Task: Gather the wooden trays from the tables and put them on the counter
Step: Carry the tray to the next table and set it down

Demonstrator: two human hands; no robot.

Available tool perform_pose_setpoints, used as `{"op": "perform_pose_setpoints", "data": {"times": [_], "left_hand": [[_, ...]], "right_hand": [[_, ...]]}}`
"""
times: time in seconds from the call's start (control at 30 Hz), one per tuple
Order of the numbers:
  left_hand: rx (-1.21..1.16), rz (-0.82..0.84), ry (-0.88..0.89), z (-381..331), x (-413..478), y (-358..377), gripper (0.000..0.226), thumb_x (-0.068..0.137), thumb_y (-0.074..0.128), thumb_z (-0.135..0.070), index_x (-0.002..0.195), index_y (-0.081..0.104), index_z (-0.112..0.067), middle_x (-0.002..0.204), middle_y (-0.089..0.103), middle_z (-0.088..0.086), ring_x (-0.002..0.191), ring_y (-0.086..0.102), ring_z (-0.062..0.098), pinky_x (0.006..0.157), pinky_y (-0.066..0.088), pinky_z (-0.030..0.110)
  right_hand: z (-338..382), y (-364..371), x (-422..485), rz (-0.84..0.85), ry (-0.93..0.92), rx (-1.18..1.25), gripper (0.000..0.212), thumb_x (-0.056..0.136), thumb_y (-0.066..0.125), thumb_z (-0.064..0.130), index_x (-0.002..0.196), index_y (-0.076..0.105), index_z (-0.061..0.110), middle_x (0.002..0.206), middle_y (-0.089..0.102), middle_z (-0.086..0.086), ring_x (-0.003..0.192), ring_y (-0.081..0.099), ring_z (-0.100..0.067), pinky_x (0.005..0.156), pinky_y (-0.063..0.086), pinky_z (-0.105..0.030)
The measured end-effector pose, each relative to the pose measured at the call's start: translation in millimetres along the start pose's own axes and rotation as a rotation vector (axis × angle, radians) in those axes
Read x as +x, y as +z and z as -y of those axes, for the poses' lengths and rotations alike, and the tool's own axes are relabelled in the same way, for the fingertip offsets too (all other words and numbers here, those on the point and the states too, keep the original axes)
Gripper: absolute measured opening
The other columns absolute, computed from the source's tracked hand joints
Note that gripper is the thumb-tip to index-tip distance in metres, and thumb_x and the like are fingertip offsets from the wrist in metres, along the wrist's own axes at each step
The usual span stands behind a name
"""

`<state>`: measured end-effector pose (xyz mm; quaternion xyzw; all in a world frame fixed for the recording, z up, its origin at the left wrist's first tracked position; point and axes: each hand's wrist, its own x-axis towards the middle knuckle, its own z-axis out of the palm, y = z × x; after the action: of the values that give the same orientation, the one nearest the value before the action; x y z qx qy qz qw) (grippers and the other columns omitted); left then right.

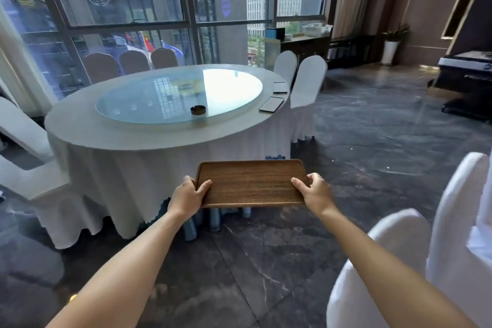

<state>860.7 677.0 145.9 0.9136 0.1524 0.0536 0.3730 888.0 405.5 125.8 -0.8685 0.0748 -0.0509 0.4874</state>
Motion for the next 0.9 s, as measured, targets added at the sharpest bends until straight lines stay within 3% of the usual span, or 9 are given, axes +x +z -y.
{"op": "perform_pose_setpoints", "data": {"times": [0.1,0.17,0.3,0.5,0.67,0.8,0.9], "left_hand": [[0.028,-0.011,0.019,-20,65,3,0.034,0.092,0.048,-0.040,0.092,0.039,-0.007,0.110,0.062,0.023,0.097,0.057,0.034,0.082,0.044,0.040],[0.037,-0.005,0.021,-32,107,9,0.036,0.092,0.048,-0.040,0.094,0.041,-0.005,0.110,0.062,0.024,0.101,0.058,0.036,0.083,0.043,0.040],[0.055,0.056,0.034,-48,185,36,0.041,0.093,0.047,-0.040,0.103,0.045,0.000,0.110,0.062,0.024,0.088,0.055,0.031,0.075,0.041,0.037],[0.039,0.147,0.120,-70,314,94,0.033,0.092,0.049,-0.039,0.092,0.041,-0.007,0.104,0.061,0.021,0.093,0.056,0.033,0.076,0.040,0.037],[0.018,0.205,0.167,-103,429,126,0.034,0.092,0.051,-0.038,0.088,0.043,-0.005,0.087,0.053,0.014,0.081,0.049,0.028,0.070,0.034,0.033],[0.016,0.217,0.188,-137,512,153,0.037,0.091,0.052,-0.039,0.086,0.045,-0.004,0.084,0.053,0.015,0.076,0.048,0.027,0.068,0.033,0.034],[0.005,0.231,0.191,-160,555,182,0.036,0.091,0.053,-0.038,0.083,0.043,-0.004,0.082,0.052,0.014,0.076,0.046,0.027,0.068,0.031,0.033]], "right_hand": [[15,12,63,-0.008,0.002,0.029,0.051,0.086,0.059,0.042,0.115,0.055,0.000,0.115,0.065,-0.017,0.106,0.060,-0.033,0.085,0.046,-0.038],[19,18,100,-0.025,0.007,0.023,0.048,0.087,0.059,0.041,0.113,0.055,0.001,0.113,0.066,-0.016,0.103,0.061,-0.032,0.079,0.044,-0.036],[12,31,166,-0.047,0.038,0.015,0.042,0.089,0.058,0.037,0.109,0.056,0.000,0.108,0.066,-0.015,0.090,0.059,-0.026,0.073,0.037,-0.028],[-10,55,275,-0.141,0.166,0.015,0.040,0.088,0.060,0.035,0.106,0.056,-0.001,0.109,0.067,-0.018,0.102,0.061,-0.033,0.073,0.036,-0.028],[7,62,377,-0.199,0.217,0.017,0.029,0.088,0.060,0.033,0.098,0.055,0.006,0.112,0.066,-0.021,0.104,0.060,-0.034,0.074,0.035,-0.027],[17,57,453,-0.248,0.248,-0.003,0.044,0.088,0.060,0.033,0.112,0.056,-0.004,0.114,0.065,-0.022,0.106,0.060,-0.034,0.075,0.035,-0.025],[13,48,504,-0.264,0.260,-0.014,0.044,0.087,0.062,0.030,0.112,0.056,-0.005,0.114,0.065,-0.022,0.106,0.060,-0.034,0.074,0.033,-0.024]]}}
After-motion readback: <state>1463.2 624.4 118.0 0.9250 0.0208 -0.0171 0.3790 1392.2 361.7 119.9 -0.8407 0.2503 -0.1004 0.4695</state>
